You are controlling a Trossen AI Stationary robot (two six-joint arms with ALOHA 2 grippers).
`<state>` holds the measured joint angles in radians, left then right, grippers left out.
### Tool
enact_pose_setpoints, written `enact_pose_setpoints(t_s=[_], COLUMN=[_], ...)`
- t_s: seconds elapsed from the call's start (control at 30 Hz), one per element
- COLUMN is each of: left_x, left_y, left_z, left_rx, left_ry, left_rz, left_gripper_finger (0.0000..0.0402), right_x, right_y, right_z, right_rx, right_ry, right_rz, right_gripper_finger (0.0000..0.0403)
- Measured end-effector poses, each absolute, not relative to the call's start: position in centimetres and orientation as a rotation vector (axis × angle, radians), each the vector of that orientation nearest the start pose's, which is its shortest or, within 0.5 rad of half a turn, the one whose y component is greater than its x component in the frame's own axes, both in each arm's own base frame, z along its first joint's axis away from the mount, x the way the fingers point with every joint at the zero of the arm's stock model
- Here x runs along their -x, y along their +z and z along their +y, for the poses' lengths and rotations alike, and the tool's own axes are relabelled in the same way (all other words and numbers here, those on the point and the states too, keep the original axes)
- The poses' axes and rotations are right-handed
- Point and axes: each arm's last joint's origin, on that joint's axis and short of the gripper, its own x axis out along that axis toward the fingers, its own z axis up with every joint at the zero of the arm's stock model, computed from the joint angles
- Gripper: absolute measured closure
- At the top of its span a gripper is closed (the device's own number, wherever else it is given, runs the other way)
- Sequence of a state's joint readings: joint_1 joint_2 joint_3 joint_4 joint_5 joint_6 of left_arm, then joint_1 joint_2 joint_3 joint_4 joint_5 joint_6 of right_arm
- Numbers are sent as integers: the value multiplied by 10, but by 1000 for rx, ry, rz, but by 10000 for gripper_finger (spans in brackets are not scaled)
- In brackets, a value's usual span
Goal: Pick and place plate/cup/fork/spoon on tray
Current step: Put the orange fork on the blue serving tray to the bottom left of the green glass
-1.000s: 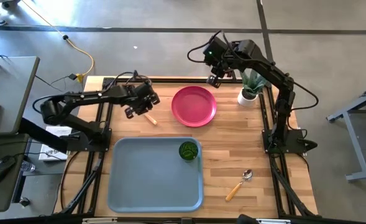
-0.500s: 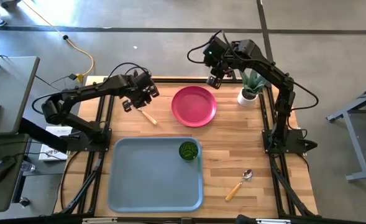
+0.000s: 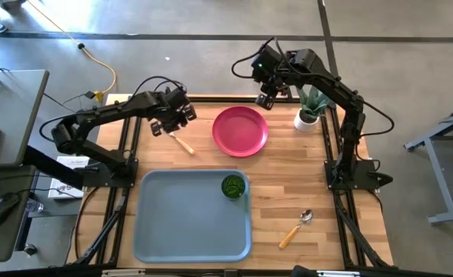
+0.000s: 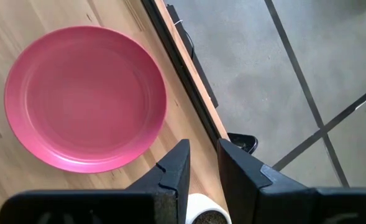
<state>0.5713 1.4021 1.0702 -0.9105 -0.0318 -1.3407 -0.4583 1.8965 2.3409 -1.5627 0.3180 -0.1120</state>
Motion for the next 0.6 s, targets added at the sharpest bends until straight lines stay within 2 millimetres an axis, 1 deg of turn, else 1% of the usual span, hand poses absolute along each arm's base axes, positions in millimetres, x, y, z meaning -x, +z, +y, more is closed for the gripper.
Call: enact_pose_setpoints(t_s=[0.1, 0.23, 0.37, 0.6], left_x=[-214, -213, -215, -219], left_y=[247, 244, 244, 245], left_z=[137, 132, 129, 122], left_rx=[1447, 1449, 1435, 1494], left_ry=[1340, 1406, 1454, 1553], left_rz=[723, 712, 667, 538], left_gripper_finger=[276, 276, 282, 292], right_x=[-302, -302, -302, -303], right_y=[427, 427, 427, 428], right_z=[-159, -159, -159, -159], right_rx=[10, 10, 10, 14], right_ry=[-630, -631, -631, -629], right_rz=[1176, 1176, 1176, 1174], right_gripper_finger=[329, 329, 329, 329])
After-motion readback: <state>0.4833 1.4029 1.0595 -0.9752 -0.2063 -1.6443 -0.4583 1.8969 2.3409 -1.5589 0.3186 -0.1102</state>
